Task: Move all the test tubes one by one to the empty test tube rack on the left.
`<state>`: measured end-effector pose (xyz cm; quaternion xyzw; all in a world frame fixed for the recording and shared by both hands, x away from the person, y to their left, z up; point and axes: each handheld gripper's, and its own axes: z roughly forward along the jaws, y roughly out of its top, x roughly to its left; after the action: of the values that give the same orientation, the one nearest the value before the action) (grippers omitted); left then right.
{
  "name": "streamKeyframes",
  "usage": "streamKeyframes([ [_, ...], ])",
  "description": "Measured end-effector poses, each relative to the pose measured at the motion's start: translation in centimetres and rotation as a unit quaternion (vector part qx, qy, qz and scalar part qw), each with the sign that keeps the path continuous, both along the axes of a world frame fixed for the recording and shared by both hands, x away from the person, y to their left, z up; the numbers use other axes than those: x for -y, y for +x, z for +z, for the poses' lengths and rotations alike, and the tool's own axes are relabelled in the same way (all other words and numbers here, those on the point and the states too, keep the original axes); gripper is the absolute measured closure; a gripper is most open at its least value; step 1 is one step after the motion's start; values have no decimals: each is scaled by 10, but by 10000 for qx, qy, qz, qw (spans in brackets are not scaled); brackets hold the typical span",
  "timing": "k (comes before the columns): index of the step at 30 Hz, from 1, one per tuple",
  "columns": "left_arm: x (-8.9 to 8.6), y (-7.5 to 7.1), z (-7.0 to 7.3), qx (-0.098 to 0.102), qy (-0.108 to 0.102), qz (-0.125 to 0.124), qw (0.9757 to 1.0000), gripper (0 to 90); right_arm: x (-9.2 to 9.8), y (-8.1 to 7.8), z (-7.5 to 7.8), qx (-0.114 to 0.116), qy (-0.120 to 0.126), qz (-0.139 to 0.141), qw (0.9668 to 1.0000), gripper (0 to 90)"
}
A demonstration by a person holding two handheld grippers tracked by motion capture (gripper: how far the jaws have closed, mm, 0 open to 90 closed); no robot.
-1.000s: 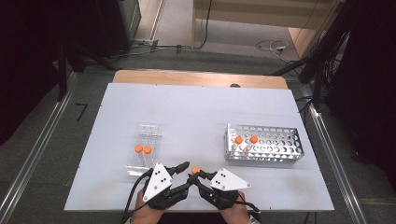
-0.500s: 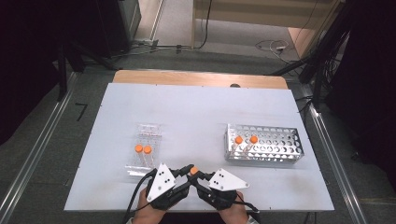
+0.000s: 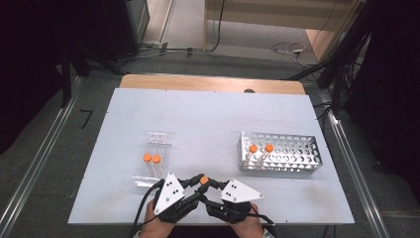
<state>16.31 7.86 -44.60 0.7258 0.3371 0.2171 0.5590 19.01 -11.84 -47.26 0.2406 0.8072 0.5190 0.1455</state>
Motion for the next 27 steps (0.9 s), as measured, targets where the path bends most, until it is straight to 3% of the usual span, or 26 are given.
streamKeyframes([
  [3,-7,1,5,-47,-120,43,9999,700,1,0,1,-48,16,-76,10000,308],
  [6,-15,1,11,-40,-185,167,9997,699,3,1,1,-96,31,-134,9999,264],
  [17,-48,-2,37,19,-443,514,9977,700,15,2,2,-62,44,-322,9995,251],
  [27,-73,-3,45,95,-395,938,9948,699,25,2,4,-48,53,-446,9990,250],
])
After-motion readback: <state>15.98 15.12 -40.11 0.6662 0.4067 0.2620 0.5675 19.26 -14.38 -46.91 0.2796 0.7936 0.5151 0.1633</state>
